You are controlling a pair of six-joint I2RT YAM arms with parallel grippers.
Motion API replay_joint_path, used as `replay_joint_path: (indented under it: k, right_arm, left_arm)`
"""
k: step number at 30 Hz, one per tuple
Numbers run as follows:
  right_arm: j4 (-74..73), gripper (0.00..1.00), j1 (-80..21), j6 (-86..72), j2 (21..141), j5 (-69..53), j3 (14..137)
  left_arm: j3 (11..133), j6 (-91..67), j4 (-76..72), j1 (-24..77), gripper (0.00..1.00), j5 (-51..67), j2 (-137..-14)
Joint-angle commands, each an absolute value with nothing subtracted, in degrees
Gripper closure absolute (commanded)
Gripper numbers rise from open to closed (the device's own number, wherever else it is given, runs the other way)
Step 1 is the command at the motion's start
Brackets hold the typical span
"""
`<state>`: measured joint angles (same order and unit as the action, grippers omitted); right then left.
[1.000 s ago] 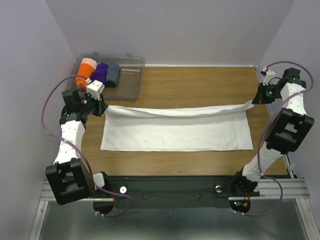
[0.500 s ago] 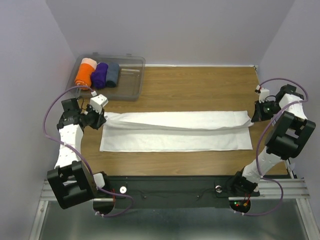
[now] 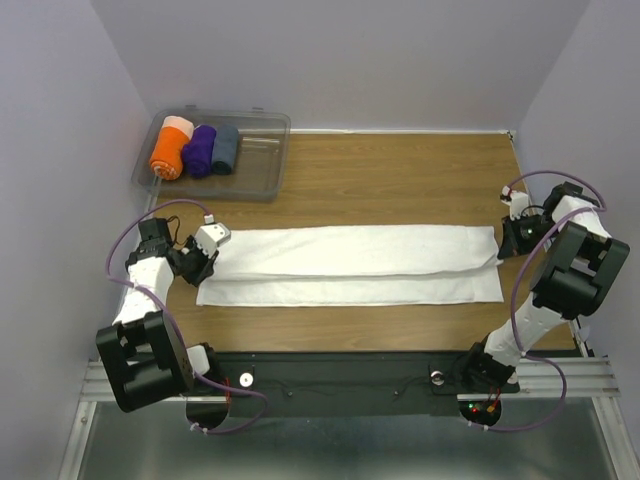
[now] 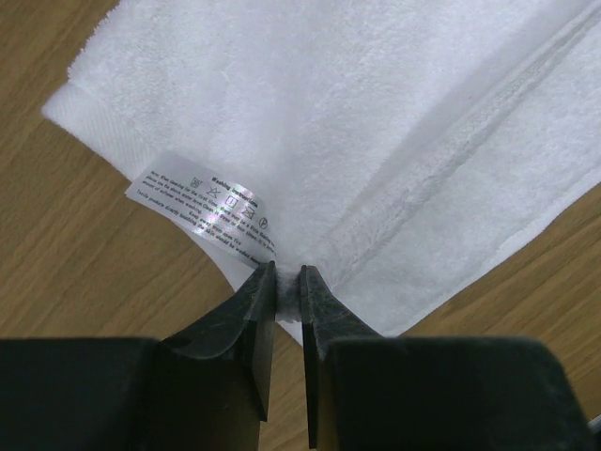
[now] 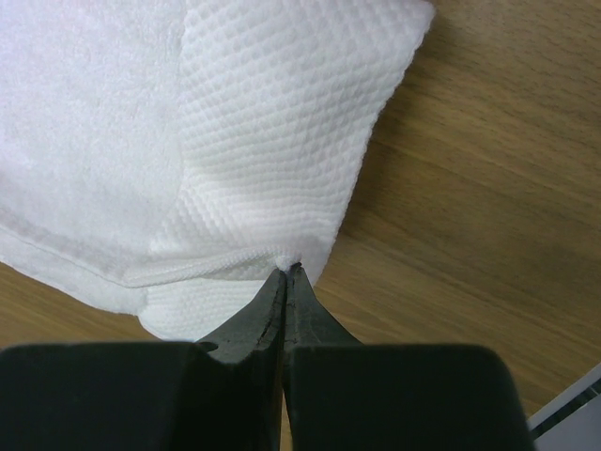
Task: Roll the towels
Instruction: Fold the towel
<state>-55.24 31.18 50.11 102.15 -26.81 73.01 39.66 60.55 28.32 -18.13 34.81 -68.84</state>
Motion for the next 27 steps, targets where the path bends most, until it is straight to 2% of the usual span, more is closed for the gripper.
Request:
replay_joint_path:
  k: [1, 12, 27]
  right_arm:
    - [-53.52, 0.99, 31.82, 49.58, 102.65, -26.45, 74.79]
    - [-56.16, 1.0, 31.82, 47.11, 99.15, -27.69, 83.14]
    - [-59.06, 0.99, 33.4, 56.07, 95.36, -26.1, 74.54]
  left_arm:
    - [39.28, 61.61, 25.49, -18.63, 1.0, 32.78, -69.61]
    - [50.53, 60.64, 34.09, -18.63, 1.0, 37.62, -68.21]
    - [50.63, 71.88, 46.58, -23.29, 1.0, 38.32, -64.69]
